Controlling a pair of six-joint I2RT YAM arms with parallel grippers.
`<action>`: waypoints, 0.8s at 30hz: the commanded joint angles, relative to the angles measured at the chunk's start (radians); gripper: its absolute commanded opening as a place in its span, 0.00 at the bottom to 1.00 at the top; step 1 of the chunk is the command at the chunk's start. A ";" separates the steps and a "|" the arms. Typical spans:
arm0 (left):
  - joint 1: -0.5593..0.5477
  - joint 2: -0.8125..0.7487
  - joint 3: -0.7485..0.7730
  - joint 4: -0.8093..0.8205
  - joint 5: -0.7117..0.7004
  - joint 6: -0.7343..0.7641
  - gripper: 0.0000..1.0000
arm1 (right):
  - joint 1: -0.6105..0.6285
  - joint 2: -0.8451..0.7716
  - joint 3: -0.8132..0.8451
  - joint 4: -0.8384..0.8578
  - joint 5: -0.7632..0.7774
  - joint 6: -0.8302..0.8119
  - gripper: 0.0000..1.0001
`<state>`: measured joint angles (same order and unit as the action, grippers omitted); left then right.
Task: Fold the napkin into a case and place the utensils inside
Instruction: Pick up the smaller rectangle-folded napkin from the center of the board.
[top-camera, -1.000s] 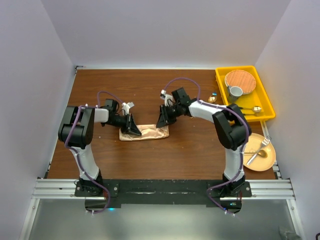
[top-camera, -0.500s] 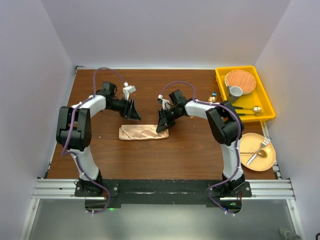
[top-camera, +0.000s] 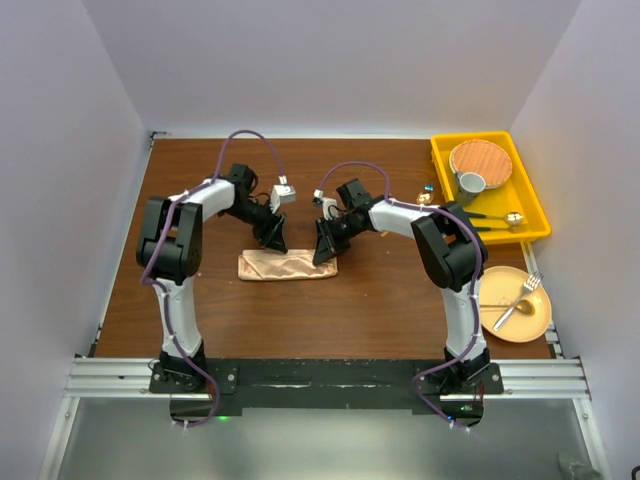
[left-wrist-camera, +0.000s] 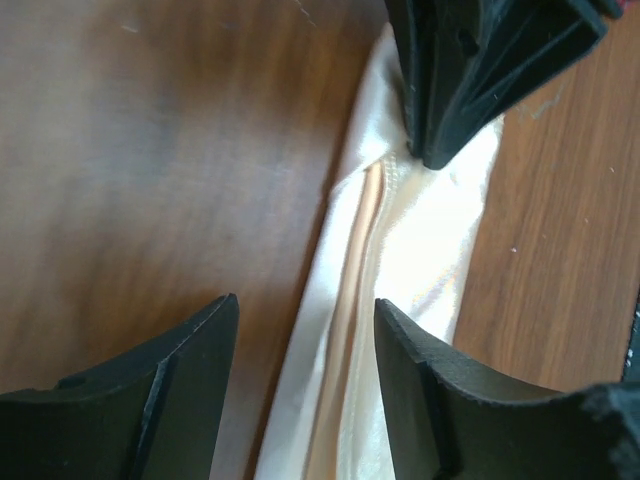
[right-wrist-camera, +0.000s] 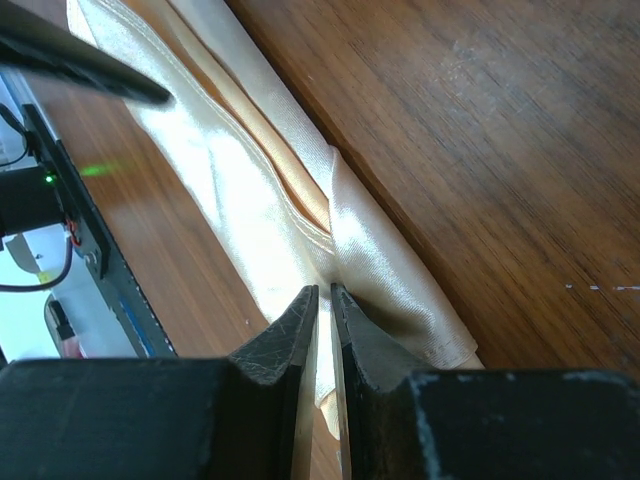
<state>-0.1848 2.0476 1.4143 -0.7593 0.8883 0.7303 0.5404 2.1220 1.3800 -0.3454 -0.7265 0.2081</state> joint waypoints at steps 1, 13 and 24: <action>-0.025 0.037 0.035 -0.052 0.029 0.063 0.61 | -0.003 0.035 -0.007 -0.033 0.127 -0.072 0.16; -0.074 0.108 0.054 -0.123 0.051 0.132 0.47 | -0.002 0.036 0.002 -0.033 0.124 -0.076 0.16; -0.084 0.117 0.048 -0.080 0.044 0.115 0.16 | -0.002 0.023 -0.001 -0.027 0.125 -0.076 0.16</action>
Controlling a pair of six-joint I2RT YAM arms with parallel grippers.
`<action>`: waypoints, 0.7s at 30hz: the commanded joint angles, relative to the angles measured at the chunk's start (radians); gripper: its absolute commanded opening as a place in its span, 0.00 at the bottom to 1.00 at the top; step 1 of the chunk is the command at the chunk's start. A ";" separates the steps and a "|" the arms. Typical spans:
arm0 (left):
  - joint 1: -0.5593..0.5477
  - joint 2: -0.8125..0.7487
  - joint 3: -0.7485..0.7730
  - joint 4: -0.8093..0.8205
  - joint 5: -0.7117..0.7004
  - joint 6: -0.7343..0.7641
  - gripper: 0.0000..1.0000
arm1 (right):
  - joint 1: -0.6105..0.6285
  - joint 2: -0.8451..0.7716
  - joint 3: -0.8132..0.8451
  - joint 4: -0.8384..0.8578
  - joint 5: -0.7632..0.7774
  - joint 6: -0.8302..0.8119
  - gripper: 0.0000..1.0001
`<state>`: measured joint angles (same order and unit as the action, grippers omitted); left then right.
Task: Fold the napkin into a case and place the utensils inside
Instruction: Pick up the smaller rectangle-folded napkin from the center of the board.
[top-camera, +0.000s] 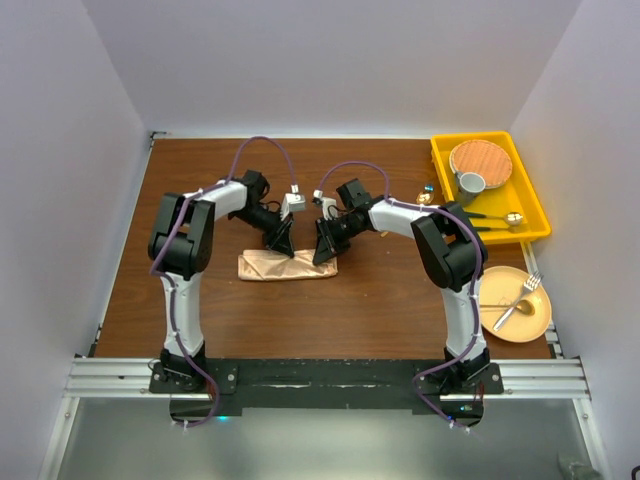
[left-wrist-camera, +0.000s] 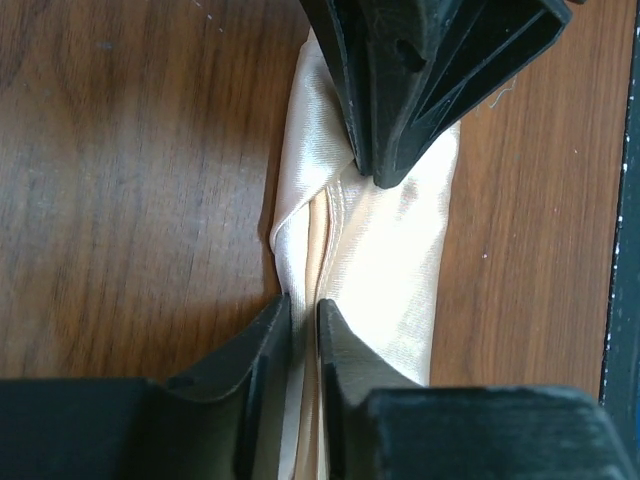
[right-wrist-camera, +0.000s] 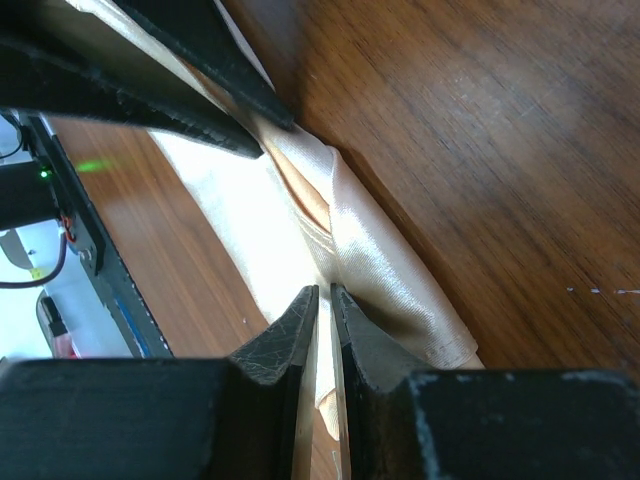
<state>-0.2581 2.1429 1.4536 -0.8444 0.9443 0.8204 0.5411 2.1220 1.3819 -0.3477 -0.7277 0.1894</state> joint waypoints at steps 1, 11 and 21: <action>-0.010 0.022 0.011 0.005 -0.010 0.023 0.13 | -0.004 0.020 -0.001 -0.025 0.126 -0.057 0.16; -0.009 -0.121 -0.033 0.123 -0.042 -0.020 0.00 | -0.021 -0.112 0.061 -0.037 0.004 -0.041 0.44; -0.018 -0.248 -0.114 0.220 -0.076 0.034 0.00 | -0.066 -0.162 0.236 -0.178 -0.102 -0.183 0.78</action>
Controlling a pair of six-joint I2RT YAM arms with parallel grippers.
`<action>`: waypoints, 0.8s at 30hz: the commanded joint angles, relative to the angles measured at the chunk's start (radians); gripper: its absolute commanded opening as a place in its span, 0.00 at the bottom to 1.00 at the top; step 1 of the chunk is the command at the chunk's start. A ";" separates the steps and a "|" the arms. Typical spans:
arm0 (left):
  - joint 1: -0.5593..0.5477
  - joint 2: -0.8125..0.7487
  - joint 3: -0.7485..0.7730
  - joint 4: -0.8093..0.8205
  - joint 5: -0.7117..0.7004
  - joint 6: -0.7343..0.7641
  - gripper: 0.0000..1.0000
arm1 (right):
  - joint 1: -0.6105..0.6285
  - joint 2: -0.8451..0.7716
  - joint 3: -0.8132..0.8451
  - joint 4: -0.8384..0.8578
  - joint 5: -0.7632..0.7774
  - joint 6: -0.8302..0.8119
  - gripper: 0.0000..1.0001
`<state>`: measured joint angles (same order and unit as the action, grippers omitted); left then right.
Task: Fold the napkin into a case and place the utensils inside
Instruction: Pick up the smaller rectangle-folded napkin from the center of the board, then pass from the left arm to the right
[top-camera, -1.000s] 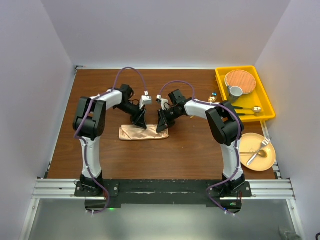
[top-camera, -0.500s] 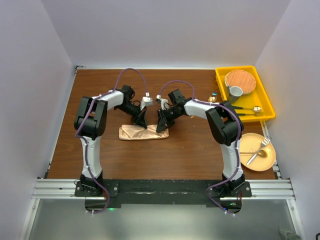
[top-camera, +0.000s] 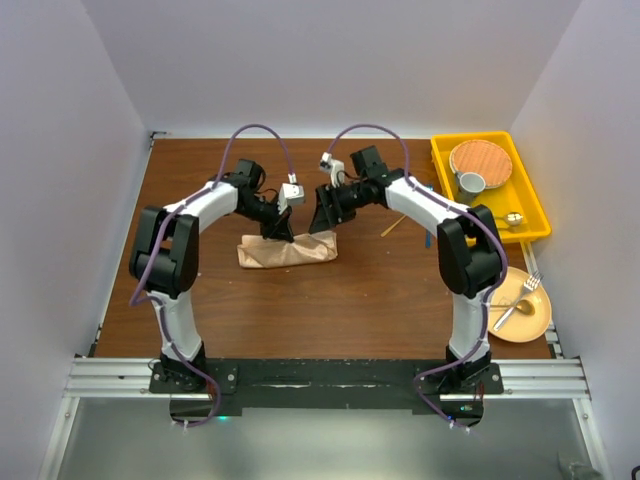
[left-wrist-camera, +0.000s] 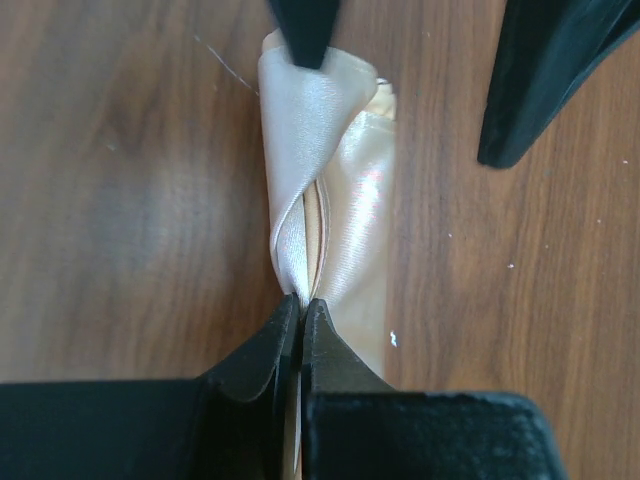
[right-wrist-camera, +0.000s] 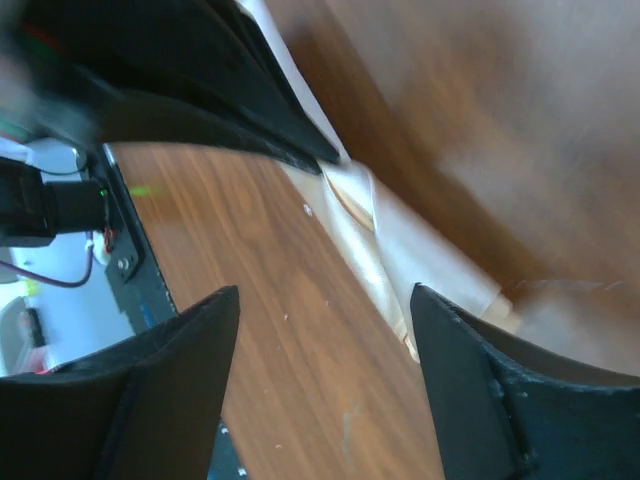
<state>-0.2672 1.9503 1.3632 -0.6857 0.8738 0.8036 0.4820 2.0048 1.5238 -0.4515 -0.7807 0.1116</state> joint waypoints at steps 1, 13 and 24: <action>-0.012 -0.068 -0.036 0.072 -0.010 0.058 0.00 | -0.006 -0.040 0.104 -0.081 -0.043 -0.149 0.78; -0.030 -0.155 -0.091 0.098 -0.002 0.167 0.00 | 0.004 0.109 0.256 -0.105 -0.046 -0.325 0.72; -0.035 -0.172 -0.113 0.095 0.016 0.210 0.00 | 0.038 0.123 0.196 -0.016 -0.124 -0.320 0.69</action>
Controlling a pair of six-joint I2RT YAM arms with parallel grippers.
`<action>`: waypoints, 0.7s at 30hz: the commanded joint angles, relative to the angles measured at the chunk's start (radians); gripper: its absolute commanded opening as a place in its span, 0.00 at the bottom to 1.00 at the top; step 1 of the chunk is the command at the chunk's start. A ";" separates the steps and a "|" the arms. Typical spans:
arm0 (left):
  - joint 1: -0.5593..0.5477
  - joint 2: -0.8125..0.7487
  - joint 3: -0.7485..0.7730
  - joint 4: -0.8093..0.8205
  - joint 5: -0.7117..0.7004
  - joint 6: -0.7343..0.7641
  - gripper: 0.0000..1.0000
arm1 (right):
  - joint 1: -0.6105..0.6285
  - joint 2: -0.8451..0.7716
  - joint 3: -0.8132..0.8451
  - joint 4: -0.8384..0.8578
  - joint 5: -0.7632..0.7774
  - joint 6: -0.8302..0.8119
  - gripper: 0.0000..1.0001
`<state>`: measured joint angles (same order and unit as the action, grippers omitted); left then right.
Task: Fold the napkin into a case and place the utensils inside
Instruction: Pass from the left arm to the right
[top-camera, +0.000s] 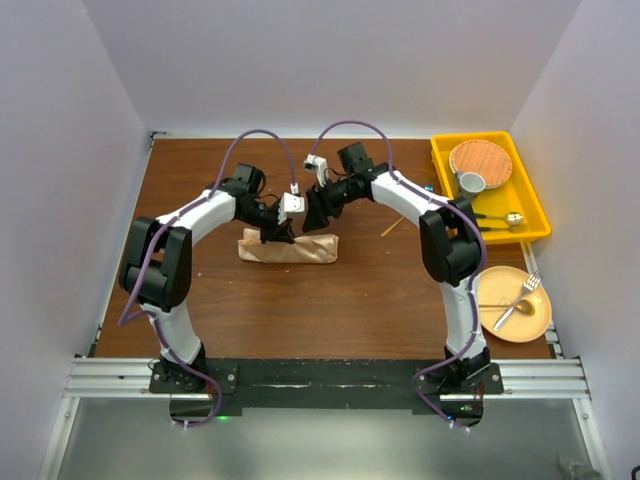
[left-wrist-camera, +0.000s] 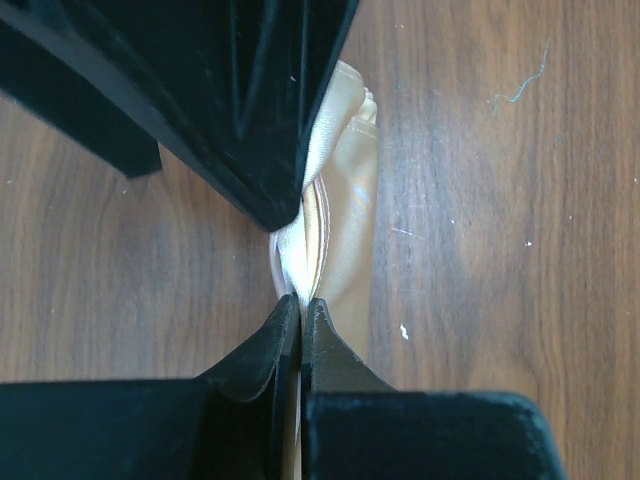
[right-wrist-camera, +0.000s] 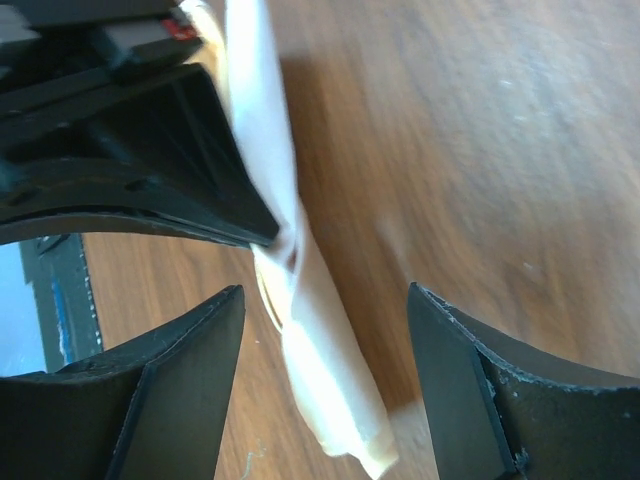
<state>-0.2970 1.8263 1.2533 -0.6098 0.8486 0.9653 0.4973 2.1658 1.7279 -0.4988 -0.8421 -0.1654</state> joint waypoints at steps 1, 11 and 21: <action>-0.005 -0.050 -0.002 0.019 0.046 0.049 0.00 | 0.024 -0.040 -0.013 0.026 -0.063 -0.055 0.69; -0.005 -0.051 -0.003 0.027 0.055 0.044 0.00 | 0.053 -0.008 -0.025 0.017 -0.052 -0.077 0.64; -0.007 -0.047 0.001 0.030 0.056 0.033 0.00 | 0.081 0.003 -0.030 -0.004 0.009 -0.126 0.57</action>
<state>-0.2970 1.8263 1.2518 -0.6079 0.8562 0.9871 0.5625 2.1666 1.6951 -0.5011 -0.8524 -0.2485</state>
